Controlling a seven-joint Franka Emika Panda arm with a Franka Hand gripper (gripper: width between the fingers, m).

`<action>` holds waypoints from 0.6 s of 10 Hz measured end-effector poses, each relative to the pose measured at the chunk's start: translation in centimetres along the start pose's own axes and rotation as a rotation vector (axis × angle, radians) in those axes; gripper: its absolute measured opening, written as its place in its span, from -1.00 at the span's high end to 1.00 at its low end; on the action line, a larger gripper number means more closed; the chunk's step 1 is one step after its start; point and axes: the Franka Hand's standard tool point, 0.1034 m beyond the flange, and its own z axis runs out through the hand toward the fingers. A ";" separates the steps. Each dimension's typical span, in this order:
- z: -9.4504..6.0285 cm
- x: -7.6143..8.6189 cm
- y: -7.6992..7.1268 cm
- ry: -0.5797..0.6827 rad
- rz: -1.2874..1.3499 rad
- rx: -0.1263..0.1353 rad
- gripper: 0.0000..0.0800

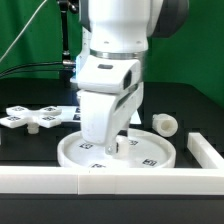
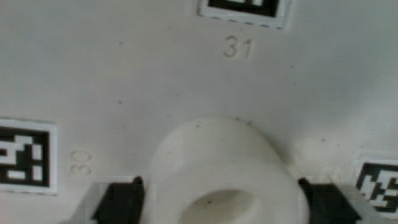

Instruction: Assemble round table

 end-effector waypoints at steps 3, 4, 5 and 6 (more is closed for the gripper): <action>0.0 1.2 -0.4 -0.002 -0.009 0.004 -0.02; 0.0 1.6 -0.6 -0.002 -0.009 0.002 -0.02; 0.0 2.0 -0.8 -0.002 -0.007 0.003 -0.02; 0.0 2.2 -0.9 -0.002 -0.002 0.003 -0.02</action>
Offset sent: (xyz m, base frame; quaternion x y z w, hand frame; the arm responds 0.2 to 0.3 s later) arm 0.0139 0.0198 -0.0027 -0.0213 -0.0038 0.0034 0.9998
